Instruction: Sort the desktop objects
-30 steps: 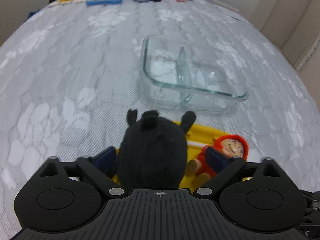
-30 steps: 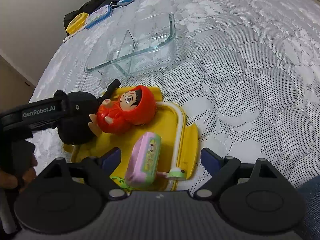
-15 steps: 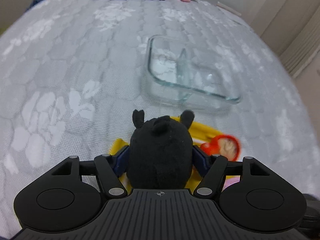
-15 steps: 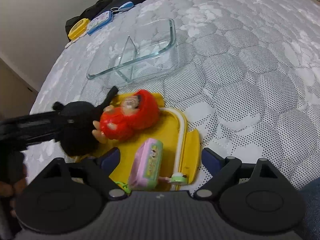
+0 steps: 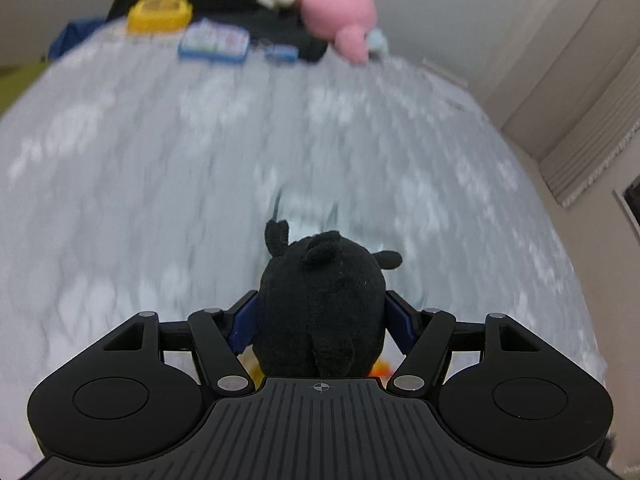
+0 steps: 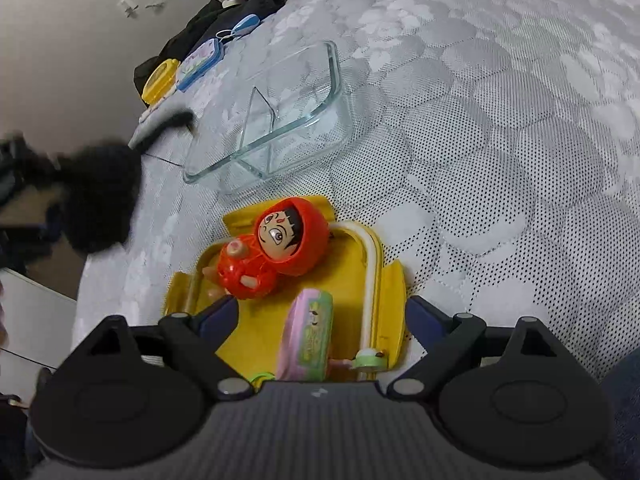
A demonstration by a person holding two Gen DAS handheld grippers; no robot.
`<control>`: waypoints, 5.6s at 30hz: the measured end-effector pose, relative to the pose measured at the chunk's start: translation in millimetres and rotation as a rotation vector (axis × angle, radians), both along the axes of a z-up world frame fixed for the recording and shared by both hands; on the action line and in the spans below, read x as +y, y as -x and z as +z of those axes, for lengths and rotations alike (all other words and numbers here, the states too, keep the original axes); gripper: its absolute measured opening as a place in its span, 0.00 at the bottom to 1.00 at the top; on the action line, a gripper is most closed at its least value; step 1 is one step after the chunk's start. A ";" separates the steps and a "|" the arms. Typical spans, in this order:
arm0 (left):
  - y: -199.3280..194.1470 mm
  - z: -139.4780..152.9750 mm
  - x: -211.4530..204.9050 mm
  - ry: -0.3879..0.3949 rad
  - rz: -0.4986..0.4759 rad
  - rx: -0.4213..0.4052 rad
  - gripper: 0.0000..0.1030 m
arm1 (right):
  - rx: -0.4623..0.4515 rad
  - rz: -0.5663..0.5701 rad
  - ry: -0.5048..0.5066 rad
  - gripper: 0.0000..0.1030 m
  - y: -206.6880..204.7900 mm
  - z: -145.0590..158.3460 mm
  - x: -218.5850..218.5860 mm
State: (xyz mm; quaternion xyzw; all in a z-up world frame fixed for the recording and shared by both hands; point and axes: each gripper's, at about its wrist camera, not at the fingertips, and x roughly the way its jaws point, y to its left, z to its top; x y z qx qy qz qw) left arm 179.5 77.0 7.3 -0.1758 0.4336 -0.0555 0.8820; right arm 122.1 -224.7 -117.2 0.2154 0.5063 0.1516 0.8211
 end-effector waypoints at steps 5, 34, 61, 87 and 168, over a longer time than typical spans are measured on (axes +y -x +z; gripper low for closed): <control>-37.3 34.5 -2.6 0.063 -0.015 -0.021 0.70 | 0.015 -0.006 -0.035 0.90 -1.4 -1.8 -4.7; -12.3 -80.8 -17.7 0.181 0.023 0.027 0.78 | -0.195 -0.025 -0.005 0.67 14.5 27.9 -14.7; -1.0 -75.9 -13.9 0.132 -0.295 0.024 0.94 | 0.072 -0.144 0.331 0.60 -206.2 21.4 99.2; -21.8 -100.8 39.8 0.217 -0.090 0.169 0.96 | -0.159 0.092 0.279 0.45 -178.4 134.3 162.8; -32.7 -128.4 32.7 0.161 -0.114 0.275 0.97 | -0.100 0.173 0.352 0.30 -202.1 41.4 186.9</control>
